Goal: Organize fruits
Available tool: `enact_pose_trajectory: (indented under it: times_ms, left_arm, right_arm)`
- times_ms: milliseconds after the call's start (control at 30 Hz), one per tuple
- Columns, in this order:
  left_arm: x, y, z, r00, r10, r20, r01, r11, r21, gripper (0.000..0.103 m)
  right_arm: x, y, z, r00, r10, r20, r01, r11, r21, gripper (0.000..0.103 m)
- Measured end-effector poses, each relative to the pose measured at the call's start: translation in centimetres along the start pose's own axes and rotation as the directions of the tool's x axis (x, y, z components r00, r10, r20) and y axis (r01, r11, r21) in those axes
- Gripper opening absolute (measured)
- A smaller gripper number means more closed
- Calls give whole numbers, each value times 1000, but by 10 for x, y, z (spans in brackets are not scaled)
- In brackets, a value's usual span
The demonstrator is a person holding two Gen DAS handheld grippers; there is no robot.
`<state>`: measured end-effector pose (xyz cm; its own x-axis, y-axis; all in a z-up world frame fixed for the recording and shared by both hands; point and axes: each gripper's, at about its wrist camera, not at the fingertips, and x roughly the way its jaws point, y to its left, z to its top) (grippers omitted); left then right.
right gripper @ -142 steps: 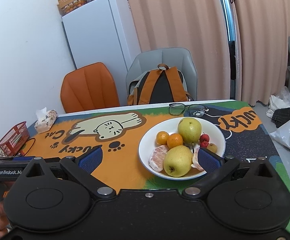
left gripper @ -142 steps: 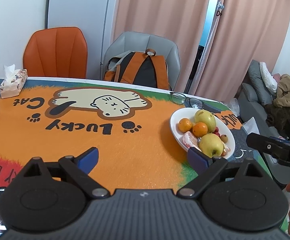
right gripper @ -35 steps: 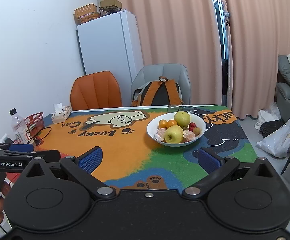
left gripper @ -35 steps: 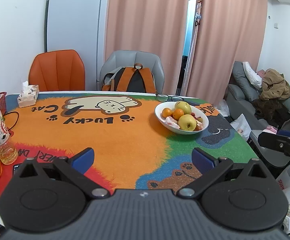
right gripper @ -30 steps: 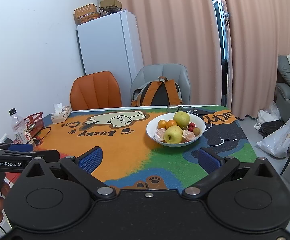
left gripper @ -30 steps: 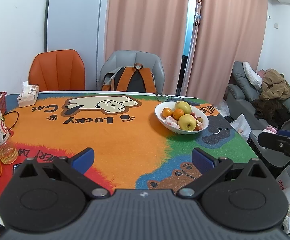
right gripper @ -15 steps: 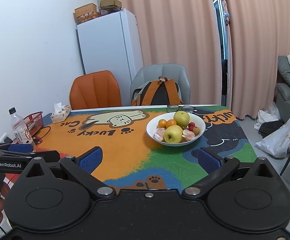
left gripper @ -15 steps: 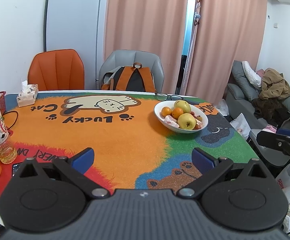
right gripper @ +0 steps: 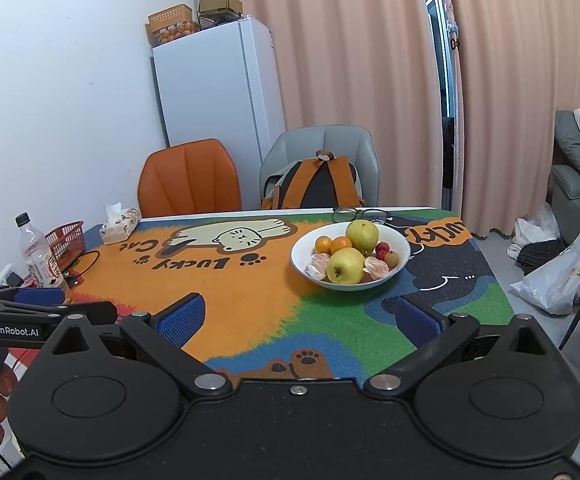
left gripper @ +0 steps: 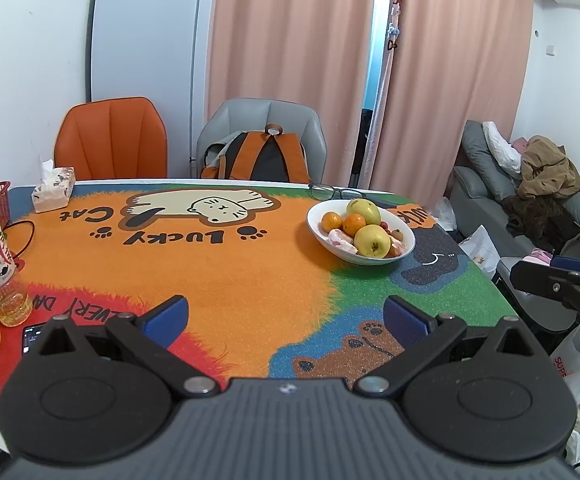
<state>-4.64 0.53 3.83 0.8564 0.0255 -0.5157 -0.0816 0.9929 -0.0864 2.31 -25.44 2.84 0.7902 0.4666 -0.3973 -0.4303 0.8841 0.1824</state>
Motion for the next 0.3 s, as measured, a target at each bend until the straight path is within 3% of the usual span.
enact_pose_trajectory:
  times_ms: [300]
  left_arm:
    - [1,-3,-4,1000,-27,-8,27,1000,-7,103]
  right_arm:
    - [3,-2,-2,1000,1,-4,-1,1000,0,103]
